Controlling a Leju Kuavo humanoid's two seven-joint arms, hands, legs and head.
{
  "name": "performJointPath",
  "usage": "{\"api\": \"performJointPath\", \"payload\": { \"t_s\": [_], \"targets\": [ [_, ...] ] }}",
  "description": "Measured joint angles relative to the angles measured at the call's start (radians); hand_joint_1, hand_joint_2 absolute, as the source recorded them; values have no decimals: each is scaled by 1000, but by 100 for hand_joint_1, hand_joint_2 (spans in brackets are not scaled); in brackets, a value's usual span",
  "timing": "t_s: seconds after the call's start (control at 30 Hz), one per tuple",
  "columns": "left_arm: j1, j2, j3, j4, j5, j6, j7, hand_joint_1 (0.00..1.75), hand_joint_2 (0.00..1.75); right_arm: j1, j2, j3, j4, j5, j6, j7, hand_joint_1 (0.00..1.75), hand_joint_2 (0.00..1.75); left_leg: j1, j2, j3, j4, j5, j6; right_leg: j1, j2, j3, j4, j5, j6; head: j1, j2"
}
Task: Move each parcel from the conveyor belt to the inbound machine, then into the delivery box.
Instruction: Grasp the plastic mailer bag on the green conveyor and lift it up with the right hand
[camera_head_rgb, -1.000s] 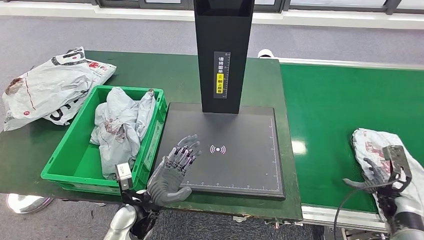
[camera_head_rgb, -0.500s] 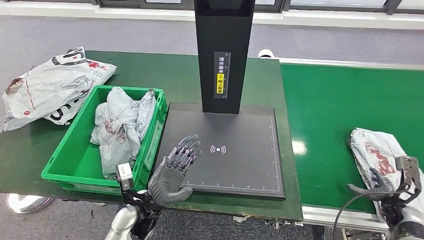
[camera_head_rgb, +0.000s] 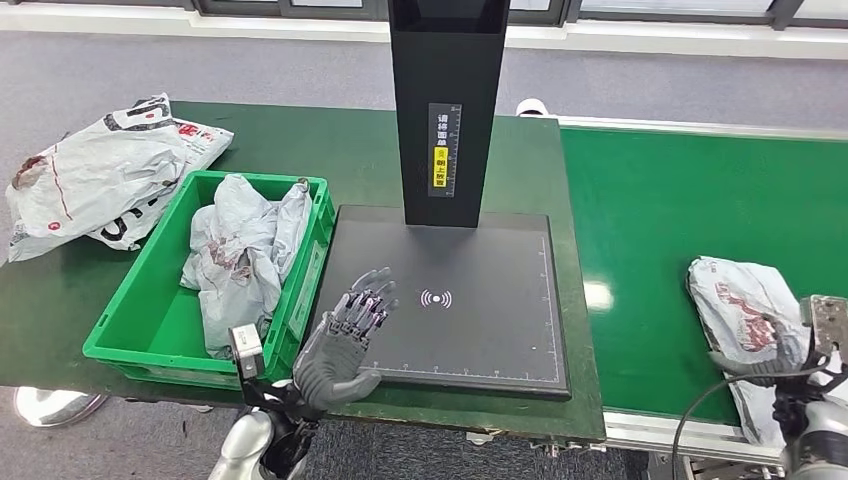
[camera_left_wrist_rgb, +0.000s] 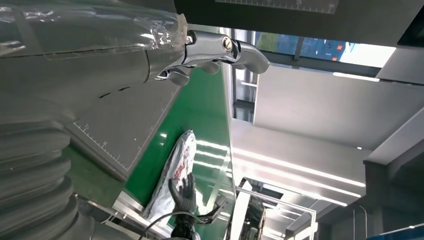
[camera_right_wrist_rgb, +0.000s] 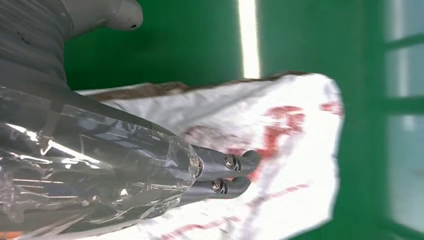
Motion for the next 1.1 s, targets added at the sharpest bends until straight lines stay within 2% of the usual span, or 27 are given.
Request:
{"api": "performJointPath", "payload": {
  "t_s": [0.23, 0.43, 0.7, 0.9, 1.1],
  "targets": [
    [17, -16, 13, -8, -3, 9, 8, 0, 175, 13, 47, 70, -193, -45, -20, -5, 0, 175, 0, 0, 0, 0, 0, 0, 0, 0, 0, 0, 0, 0, 0, 0],
    [26, -26, 26, -9, -9, 11, 15, 0, 175, 66, 76, 136, -346, -39, -46, 34, 0, 175, 0, 0, 0, 0, 0, 0, 0, 0, -1, 0, 0, 0, 0, 0],
    [27, -27, 28, -5, -9, 9, 21, 0, 175, 121, 81, 180, -379, -25, -75, 60, 0, 175, 0, 0, 0, 0, 0, 0, 0, 0, -1, 0, 0, 0, 0, 0],
    [27, -27, 28, -4, -9, 6, 27, 0, 175, 177, 90, 185, -379, -16, -96, 67, 0, 175, 0, -1, 0, 0, 0, 0, 0, -1, -1, 0, 0, 0, 0, 0],
    [27, -27, 28, -3, -9, 5, 29, 0, 175, 192, 92, 185, -378, -15, -97, 69, 0, 175, 0, 0, 0, 0, 0, 0, 0, 0, -1, 0, -1, 1, 0, 0]
  ]
}}
